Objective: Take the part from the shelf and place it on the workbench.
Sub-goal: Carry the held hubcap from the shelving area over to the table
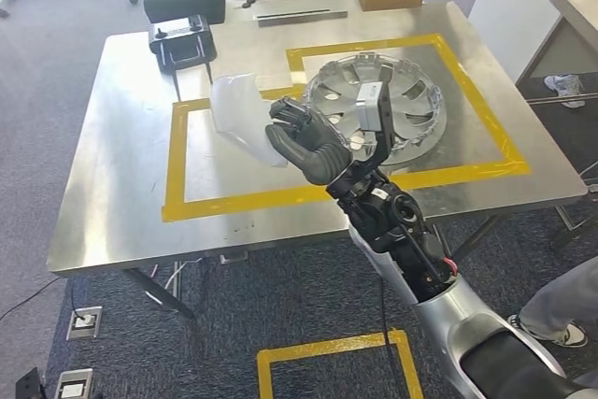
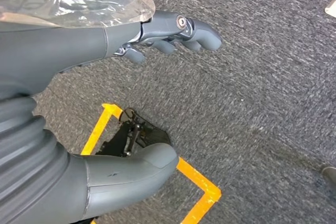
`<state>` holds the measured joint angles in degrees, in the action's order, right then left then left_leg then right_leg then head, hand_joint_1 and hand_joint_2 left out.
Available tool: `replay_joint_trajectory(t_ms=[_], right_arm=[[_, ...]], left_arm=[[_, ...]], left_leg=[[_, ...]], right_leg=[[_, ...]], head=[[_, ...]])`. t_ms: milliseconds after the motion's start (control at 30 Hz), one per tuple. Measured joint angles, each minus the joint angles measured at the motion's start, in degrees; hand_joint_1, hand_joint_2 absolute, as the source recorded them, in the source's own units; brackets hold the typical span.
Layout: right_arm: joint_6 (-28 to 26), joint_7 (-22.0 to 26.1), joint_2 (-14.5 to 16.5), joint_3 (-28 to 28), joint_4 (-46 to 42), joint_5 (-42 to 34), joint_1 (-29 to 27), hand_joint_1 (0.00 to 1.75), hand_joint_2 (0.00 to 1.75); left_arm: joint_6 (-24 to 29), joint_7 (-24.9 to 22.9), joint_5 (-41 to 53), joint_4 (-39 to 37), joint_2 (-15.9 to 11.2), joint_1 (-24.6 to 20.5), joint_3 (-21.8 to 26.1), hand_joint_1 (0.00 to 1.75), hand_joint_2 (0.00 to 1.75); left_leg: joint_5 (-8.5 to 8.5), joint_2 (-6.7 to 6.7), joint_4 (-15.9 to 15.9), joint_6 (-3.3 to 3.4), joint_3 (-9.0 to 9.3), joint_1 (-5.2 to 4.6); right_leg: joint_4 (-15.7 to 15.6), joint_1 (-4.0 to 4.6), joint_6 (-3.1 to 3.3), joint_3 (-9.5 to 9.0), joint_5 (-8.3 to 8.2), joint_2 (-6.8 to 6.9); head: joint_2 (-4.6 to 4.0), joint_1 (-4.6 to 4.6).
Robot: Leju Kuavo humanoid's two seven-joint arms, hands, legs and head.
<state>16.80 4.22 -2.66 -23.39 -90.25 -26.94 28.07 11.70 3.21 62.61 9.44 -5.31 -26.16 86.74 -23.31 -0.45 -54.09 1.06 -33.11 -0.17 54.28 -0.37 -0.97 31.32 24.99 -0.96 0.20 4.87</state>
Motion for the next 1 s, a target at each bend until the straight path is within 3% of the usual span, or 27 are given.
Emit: replay_joint_trajectory(t_ms=[233,367,433,500,533,567,600,667,700,733,833,867,933,1000], right_arm=[[-1.2,-0.8,-0.1,0.4,-1.1,1.6,-0.1,1.75,1.75],[-1.5,-0.9,-0.3,0.5,-1.8,1.7,-0.2,1.75,1.75],[-1.6,-0.9,-0.5,0.6,-2.1,1.7,-0.3,1.75,1.75],[-1.7,-0.9,-0.6,0.7,-2.3,1.7,-0.5,1.75,1.75],[-1.8,-0.9,-0.7,0.7,-2.3,1.7,-0.8,1.75,1.75],[-1.9,-0.9,-0.7,0.7,-2.4,1.7,-1.0,1.75,1.75],[-1.9,-1.0,-0.8,0.7,-2.4,1.7,-1.1,1.75,1.75],[-2.0,-1.0,-1.0,0.8,-2.3,1.7,-1.2,1.75,1.75],[-2.0,-1.0,-1.1,0.8,-2.3,1.7,-1.1,1.75,1.75],[-2.0,-1.0,-1.2,0.8,-2.4,1.7,-1.1,1.75,1.75],[-2.0,-1.0,-1.3,0.8,-2.5,1.6,-1.2,1.75,1.75],[-2.0,-1.0,-1.4,0.9,-2.6,1.6,-1.2,1.75,1.75],[-2.0,-0.9,-1.4,0.9,-2.7,1.6,-1.0,1.75,1.75],[-2.0,-0.8,-1.5,0.9,-2.7,1.6,-1.2,1.75,1.75]], left_arm=[[0.0,-0.1,0.5,0.0,0.4,-0.6,-0.3,0.00,1.75],[0.0,-0.1,0.7,0.0,0.6,-0.8,-0.7,0.00,1.75],[0.0,-0.1,0.8,0.0,0.8,-0.9,-0.8,0.00,1.75],[0.0,-0.1,0.8,0.0,0.9,-0.9,-0.8,0.00,1.75],[0.0,-0.1,0.8,0.0,1.0,-0.8,-0.8,0.00,1.75],[0.0,-0.1,0.8,0.0,1.1,-0.7,-0.8,0.00,1.75],[0.0,-0.1,0.8,0.0,1.2,-0.6,-0.8,0.00,1.75],[0.0,-0.1,0.8,0.0,1.3,-0.5,-0.8,0.00,1.75],[0.0,-0.1,0.8,0.0,1.3,-0.6,-0.9,0.00,1.75],[0.0,-0.1,0.8,0.0,1.3,-0.7,-0.9,0.00,1.75],[0.1,-0.2,0.9,0.0,1.3,-0.9,-0.9,0.00,1.75],[0.1,-0.2,1.0,0.0,1.3,-0.9,-0.9,0.00,1.75],[0.2,-0.2,1.1,0.0,1.4,-1.0,-0.9,0.00,1.75],[0.5,-0.2,1.2,0.0,1.4,-0.9,-1.0,0.00,1.75]], left_leg=[[-0.39,0.00,-0.1,0.00,0.00,-0.11],[-1.08,0.05,1.3,0.85,1.25,0.35],[-1.27,0.09,1.7,1.05,2.43,0.63],[-1.67,0.09,1.6,0.97,3.13,0.64],[-2.01,0.07,1.6,0.85,3.54,0.68],[-2.44,0.02,1.6,0.68,4.08,0.76],[-2.94,-0.03,1.6,0.45,4.79,0.89],[-4.18,-0.11,1.5,-0.22,6.36,1.14],[-4.66,-0.13,1.5,-0.59,6.84,1.20],[-5.06,-0.11,1.5,-1.01,6.97,1.19],[-5.25,0.00,0.9,-2.13,6.84,1.18],[-4.85,0.02,-0.4,-2.38,6.40,1.21],[-3.95,0.04,-6.8,-2.73,2.38,1.26],[-5.69,0.11,-14.3,-2.99,-3.73,1.26]], right_leg=[[-0.2,-0.11,-0.04,-0.16,0.17,0.03],[1.3,0.06,-0.82,-0.25,0.39,0.25],[6.1,0.05,-1.24,2.16,2.86,0.41],[14.2,-0.10,-1.67,6.50,5.69,0.45],[16.9,-0.23,-1.80,8.37,6.20,0.48],[17.5,-0.38,-1.90,9.29,5.63,0.52],[15.7,-0.55,-1.98,9.10,3.98,0.55],[7.6,-0.88,-2.24,6.54,-1.25,0.61],[3.9,-0.86,-2.24,5.49,-2.78,0.66],[1.5,-0.76,-1.83,4.67,-3.75,0.67],[0.5,-0.34,0.30,3.58,-3.02,0.65],[0.2,-0.37,0.68,3.09,-2.76,0.64],[-0.2,-0.60,1.21,1.77,-2.36,0.64],[-0.5,-0.50,1.56,0.73,-1.52,0.57]], head=[[0.00,-0.19],[0.00,-0.10],[0.00,0.16],[0.00,0.37],[0.00,0.36],[0.00,0.37],[0.00,0.39],[-0.01,0.49],[-0.01,0.42],[-0.01,0.33],[0.00,0.13],[0.00,0.11],[0.00,-0.15],[0.00,-0.45]])
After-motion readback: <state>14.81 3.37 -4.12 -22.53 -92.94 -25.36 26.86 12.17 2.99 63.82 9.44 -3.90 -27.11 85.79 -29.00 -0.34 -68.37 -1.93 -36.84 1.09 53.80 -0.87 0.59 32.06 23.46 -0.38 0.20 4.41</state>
